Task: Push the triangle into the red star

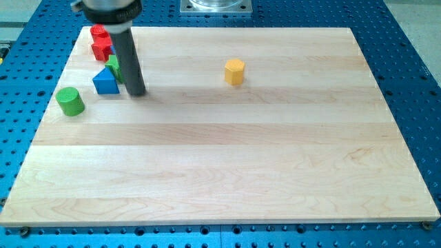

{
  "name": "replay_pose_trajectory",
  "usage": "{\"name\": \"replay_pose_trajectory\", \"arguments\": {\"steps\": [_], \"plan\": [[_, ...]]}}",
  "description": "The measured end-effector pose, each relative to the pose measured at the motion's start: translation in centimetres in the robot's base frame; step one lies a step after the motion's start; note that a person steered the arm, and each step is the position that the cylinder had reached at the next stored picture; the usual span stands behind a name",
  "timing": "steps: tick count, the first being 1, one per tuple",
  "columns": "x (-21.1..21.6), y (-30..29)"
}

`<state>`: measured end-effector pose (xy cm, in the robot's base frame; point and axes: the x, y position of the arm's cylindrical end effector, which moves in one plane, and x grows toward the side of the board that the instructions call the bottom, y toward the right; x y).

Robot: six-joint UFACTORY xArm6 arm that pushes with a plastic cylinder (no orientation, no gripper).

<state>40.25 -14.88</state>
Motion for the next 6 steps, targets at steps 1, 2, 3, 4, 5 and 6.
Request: {"name": "replay_pose_trajectory", "arguments": {"steps": [1,2,3,4,5,6], "plan": [[0.4,-4.0],[-0.9,-6.0],[-2.0,-6.2],[-3.3,-6.2],[-4.5,-7.2],[-5.4,-8.5]]}}
